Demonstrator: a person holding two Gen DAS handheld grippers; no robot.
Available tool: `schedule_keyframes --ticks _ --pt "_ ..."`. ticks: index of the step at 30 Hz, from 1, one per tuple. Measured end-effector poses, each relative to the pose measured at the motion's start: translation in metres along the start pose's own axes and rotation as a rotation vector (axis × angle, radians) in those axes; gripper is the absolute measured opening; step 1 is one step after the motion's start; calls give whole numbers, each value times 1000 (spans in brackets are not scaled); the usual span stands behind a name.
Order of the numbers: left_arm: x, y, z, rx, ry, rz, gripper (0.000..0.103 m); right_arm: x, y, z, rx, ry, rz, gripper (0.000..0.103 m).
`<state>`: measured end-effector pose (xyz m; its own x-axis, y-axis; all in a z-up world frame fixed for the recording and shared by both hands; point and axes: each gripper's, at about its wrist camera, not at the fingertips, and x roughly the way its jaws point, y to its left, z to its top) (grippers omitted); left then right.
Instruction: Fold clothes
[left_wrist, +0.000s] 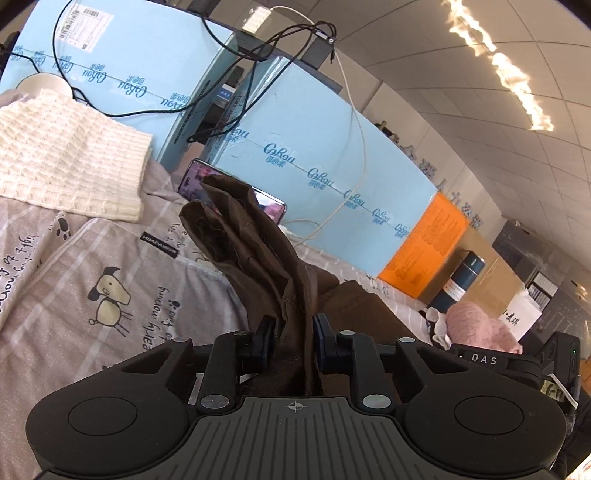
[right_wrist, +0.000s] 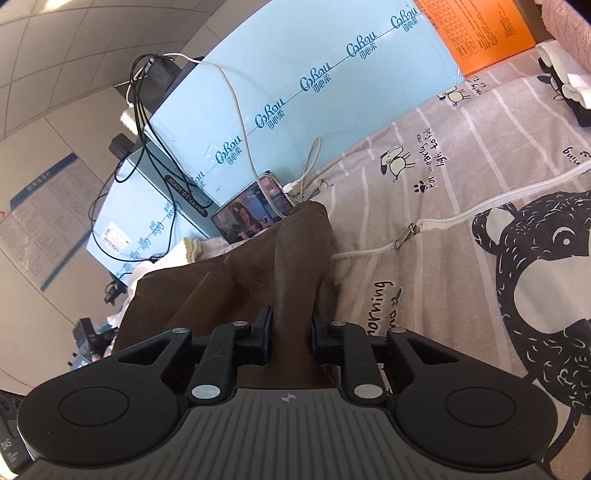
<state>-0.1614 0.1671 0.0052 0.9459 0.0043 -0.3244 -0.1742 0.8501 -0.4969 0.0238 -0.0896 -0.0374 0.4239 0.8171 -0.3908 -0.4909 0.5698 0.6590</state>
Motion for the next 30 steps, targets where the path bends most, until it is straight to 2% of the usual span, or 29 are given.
schedule_keyframes --ticks 6,10,16,20,24,27,30 --pt "12 -32 0 24 18 -80 19 -28 -7 7 -7 -25 4 15" --pt "29 -59 -5 43 30 -151 19 -56 -21 19 1 -75 -16 15" --pt "75 -113 -1 74 34 -316 19 -113 -46 52 -14 -234 -38 15" --pt "112 -164 8 170 12 -432 19 -152 -68 84 -26 -368 -62 15" --pt "155 -212 21 221 -16 -537 19 -185 -96 121 -24 -498 -80 15" --pt "191 -247 26 239 -28 -602 19 -200 -118 152 -13 -576 -126 15" --pt "230 -283 23 275 -2 -621 19 -208 -140 178 -2 -619 -215 15"
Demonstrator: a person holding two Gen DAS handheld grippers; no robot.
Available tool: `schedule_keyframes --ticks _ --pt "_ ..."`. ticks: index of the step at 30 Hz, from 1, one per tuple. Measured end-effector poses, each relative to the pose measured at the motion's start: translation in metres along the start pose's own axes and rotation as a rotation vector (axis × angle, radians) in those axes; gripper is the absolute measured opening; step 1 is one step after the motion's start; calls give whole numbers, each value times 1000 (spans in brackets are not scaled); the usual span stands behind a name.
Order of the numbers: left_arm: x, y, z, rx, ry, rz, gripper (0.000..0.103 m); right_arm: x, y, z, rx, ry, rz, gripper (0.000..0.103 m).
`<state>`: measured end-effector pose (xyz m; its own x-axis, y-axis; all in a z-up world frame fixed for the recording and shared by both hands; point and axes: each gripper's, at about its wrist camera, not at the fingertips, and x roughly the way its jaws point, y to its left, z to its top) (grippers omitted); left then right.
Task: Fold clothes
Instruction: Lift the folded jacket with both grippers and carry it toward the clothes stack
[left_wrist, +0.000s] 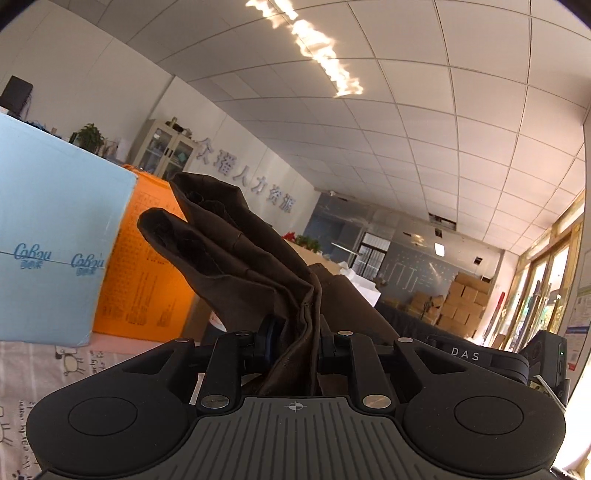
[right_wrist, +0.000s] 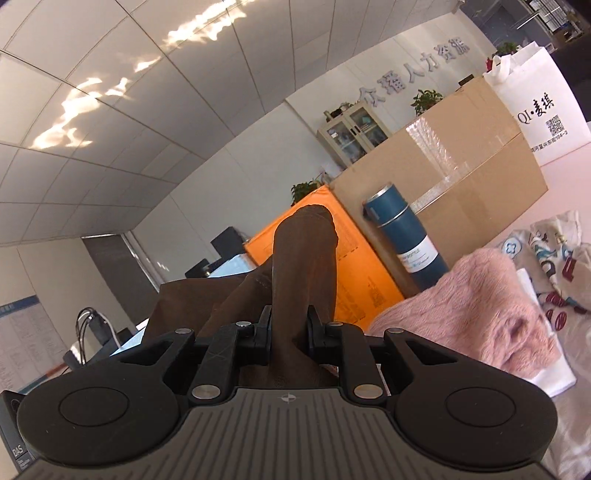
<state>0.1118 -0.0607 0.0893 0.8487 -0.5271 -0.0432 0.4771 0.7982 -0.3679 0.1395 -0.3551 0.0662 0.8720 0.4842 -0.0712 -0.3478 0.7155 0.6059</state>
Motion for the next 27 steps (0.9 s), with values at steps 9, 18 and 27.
schedule_keyframes --ticks 9,18,27 --pt "102 -1 -39 79 133 67 21 39 -61 2 -155 -77 -287 15" --pt "128 34 -77 63 227 272 55 77 -100 -18 -265 14 -557 32" --pt "101 31 -66 65 215 285 88 73 -111 -40 -331 -82 -654 73"
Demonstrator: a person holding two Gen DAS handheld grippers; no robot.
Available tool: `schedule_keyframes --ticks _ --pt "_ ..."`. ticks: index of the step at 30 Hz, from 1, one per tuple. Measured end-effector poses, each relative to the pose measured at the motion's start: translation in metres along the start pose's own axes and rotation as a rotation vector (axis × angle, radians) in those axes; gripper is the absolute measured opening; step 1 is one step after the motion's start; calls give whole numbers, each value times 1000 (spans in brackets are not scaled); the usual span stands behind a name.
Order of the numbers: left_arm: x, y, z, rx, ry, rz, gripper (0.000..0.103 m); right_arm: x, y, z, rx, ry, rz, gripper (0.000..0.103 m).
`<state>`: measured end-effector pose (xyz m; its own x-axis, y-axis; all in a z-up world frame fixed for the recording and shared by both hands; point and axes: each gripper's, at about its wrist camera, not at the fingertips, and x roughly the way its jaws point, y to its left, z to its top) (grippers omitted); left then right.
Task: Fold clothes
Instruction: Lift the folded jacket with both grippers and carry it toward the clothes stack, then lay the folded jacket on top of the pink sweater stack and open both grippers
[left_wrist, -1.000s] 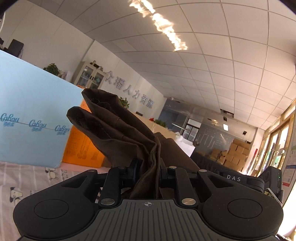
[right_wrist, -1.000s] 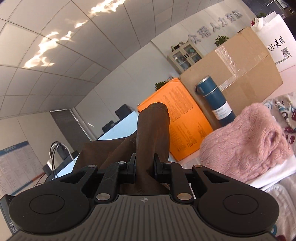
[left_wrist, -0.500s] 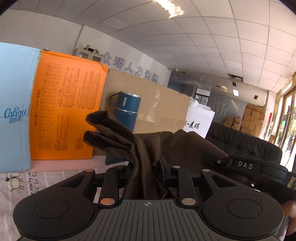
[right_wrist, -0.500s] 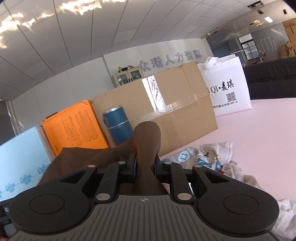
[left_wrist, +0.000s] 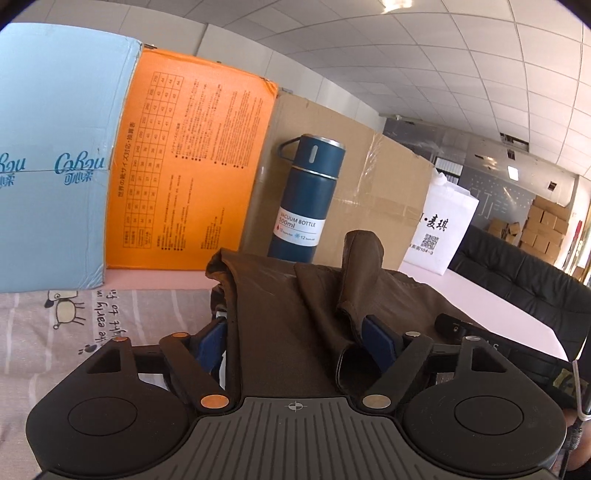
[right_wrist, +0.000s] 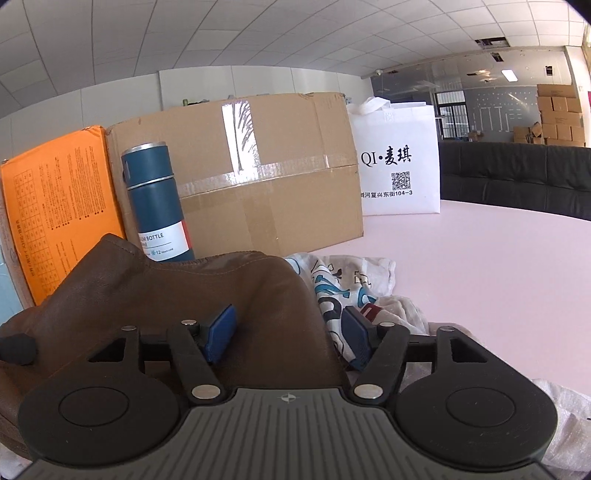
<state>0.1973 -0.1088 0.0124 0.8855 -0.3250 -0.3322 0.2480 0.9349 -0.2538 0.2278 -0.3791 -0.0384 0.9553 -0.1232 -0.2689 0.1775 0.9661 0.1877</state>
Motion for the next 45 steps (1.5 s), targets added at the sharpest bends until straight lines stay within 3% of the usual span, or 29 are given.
schedule_keyframes --ticks 2,7,13,18,23,26,29,34,40,43,45 --pt "-17 5 2 -20 1 10 90 -10 -3 -1 51 -79 -13 78" --pt "-66 18 1 -37 -14 42 96 -52 -2 -8 95 -395 -74 100" --pt "-127 32 -3 16 -54 74 99 -103 -2 -14 158 -529 -165 103" --pt "-167 40 -2 60 -89 70 101 -163 3 -11 193 -476 -74 103" --pt "-201 44 2 133 -128 44 103 -232 16 10 258 -366 122 103" --pt "-221 46 2 181 -191 29 103 -272 37 22 227 -331 197 103" --pt "-239 51 5 176 -242 -2 103 -309 67 23 161 -313 206 103" --pt "-262 61 12 144 -286 -44 103 -347 112 -4 125 -321 135 103" --pt "-272 66 21 93 -294 -16 103 -343 142 -23 115 -211 -17 103" --pt "-270 67 20 64 -300 32 103 -340 151 -22 136 -196 -101 103" --pt "-266 64 15 55 -299 104 103 -338 156 -21 150 -222 -182 103"
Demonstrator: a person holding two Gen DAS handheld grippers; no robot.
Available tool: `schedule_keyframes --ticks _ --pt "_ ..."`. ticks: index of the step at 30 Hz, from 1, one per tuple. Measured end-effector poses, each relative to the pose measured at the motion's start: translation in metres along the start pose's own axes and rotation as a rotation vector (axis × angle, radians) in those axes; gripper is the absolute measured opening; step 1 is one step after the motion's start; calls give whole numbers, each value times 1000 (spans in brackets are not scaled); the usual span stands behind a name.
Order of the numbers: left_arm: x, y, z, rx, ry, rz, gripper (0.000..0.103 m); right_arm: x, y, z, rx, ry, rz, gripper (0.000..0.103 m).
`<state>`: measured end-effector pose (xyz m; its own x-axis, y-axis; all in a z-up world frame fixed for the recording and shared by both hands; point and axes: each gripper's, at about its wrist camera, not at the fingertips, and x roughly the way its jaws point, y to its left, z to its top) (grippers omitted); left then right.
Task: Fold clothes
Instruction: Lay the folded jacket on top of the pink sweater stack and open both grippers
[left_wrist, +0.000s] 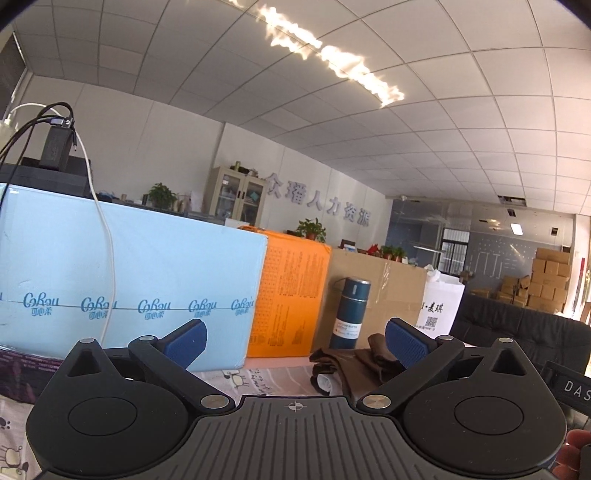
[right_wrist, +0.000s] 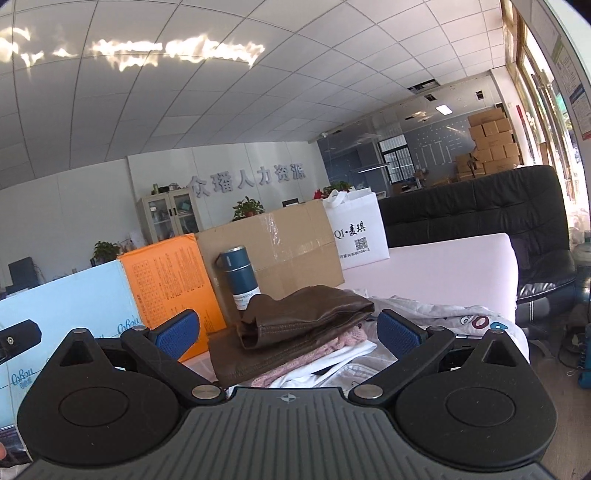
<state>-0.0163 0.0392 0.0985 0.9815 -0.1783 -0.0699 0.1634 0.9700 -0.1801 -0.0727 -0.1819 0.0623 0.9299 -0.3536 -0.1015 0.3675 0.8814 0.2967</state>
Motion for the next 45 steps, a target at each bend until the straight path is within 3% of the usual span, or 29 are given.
schedule_keyframes --ticks 3,7,10,14,24,45 --pt "2 -13 -8 70 -9 52 103 3 7 -2 4 -21 -72 103" --pt "3 -23 -13 156 26 22 103 13 12 -6 -32 33 -102 103" --pt "0 -21 -13 155 35 15 103 21 8 -11 -48 89 -111 103" --pt "3 -18 -14 139 35 83 103 34 -1 -16 -50 154 -107 103" --pt "11 -3 -17 74 70 150 103 35 -16 -23 -26 197 -114 103" --pt "3 -6 -12 68 66 117 103 32 -12 -23 -42 203 -89 103"
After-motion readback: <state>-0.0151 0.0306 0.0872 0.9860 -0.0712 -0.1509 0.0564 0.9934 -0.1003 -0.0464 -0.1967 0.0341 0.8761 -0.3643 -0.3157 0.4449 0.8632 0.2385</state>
